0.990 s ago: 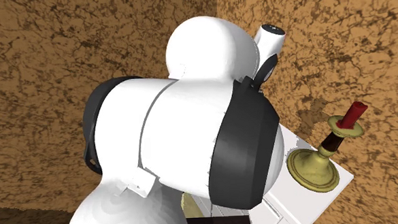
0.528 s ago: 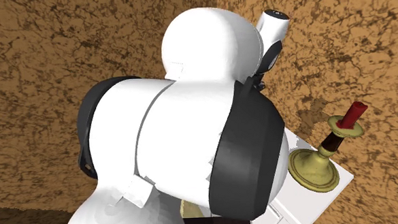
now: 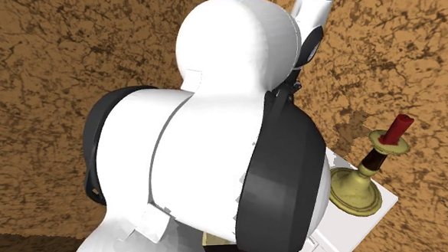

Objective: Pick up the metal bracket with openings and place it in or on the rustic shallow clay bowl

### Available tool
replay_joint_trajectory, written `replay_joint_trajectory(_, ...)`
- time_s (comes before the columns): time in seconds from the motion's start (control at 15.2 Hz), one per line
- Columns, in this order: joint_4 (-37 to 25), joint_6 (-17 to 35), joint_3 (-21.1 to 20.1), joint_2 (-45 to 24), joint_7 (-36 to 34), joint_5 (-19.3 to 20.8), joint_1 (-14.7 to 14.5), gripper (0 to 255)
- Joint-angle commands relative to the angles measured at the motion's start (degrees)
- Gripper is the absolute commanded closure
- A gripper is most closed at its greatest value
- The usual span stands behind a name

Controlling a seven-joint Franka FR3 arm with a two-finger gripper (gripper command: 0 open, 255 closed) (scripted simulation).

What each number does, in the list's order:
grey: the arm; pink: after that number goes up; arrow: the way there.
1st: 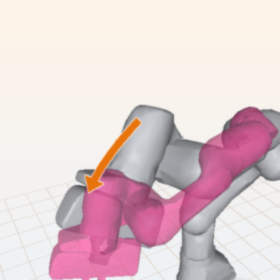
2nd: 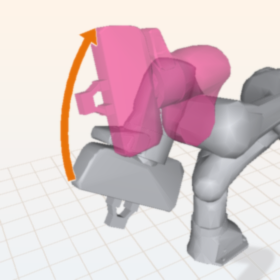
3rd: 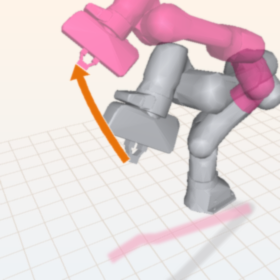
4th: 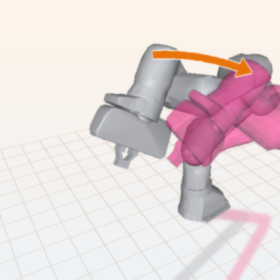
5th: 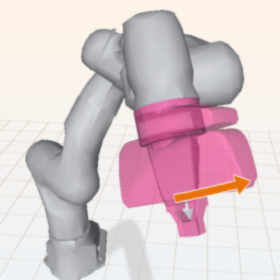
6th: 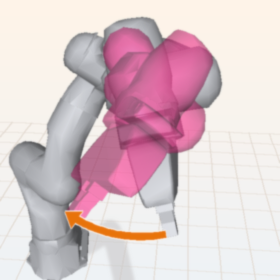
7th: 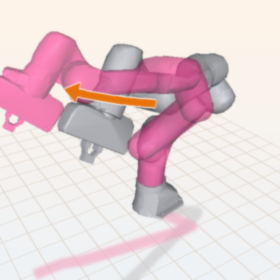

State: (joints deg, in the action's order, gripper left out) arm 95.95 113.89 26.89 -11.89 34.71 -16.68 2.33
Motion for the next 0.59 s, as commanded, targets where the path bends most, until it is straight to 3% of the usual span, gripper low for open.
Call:
replay_joint_trajectory(0.0,-1.11,-1.33,0.09,0.26,-0.31,0.26,0.04,255)
replay_joint_trajectory(0.2,-3.16,-3.46,0.18,0.39,-0.77,0.52,0.13,255)
replay_joint_trajectory(0.53,-5.69,-3.40,-2.01,-1.08,-7.04,1.23,-3.46,255)
